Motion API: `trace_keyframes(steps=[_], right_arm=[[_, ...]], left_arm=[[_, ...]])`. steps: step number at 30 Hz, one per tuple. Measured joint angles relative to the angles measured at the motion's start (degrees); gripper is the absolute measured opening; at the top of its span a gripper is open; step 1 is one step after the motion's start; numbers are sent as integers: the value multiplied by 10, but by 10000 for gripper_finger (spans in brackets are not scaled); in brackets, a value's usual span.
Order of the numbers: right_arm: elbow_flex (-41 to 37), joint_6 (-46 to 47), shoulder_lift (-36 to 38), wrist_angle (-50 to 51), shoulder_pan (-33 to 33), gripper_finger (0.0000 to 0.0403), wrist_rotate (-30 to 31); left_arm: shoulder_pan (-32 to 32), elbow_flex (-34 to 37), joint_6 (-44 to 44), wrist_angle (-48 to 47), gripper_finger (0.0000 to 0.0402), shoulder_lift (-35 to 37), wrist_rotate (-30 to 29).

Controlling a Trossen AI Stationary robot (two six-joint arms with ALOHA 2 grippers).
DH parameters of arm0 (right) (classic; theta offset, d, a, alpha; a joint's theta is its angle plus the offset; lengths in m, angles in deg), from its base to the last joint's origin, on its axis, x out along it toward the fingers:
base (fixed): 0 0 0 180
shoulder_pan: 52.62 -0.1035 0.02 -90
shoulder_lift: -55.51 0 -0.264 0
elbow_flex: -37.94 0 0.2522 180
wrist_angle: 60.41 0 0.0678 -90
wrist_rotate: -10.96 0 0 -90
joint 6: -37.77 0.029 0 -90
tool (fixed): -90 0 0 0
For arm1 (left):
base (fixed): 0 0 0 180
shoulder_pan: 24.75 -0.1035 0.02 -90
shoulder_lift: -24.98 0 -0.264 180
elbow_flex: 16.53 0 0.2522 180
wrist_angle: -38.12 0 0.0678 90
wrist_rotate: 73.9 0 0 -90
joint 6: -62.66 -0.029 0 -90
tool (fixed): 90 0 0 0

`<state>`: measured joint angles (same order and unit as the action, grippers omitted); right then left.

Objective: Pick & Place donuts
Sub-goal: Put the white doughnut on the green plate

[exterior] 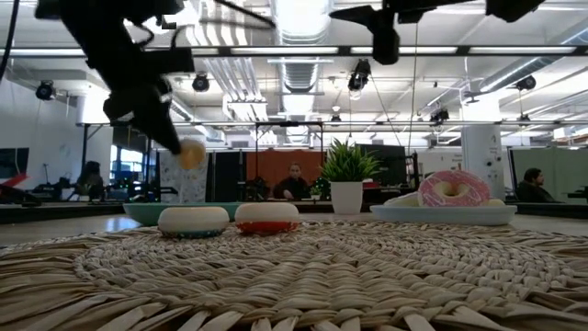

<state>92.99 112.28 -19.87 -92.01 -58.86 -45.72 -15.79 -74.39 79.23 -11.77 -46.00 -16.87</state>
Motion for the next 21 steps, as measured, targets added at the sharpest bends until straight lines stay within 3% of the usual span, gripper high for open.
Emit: trace_keyframes(steps=[3, 12, 21], right_arm=[[-3, -16, 20, 21, 0, 160, 14], [-3, -32, 25, 36, 0, 155, 14], [-3, -27, 25, 51, 0, 157, 14]], left_arm=[[-42, 27, -3, 25, 0, -4, 89], [-64, 71, -38, 44, 0, -33, 82], [-61, 58, -69, 48, 0, -99, 133]])
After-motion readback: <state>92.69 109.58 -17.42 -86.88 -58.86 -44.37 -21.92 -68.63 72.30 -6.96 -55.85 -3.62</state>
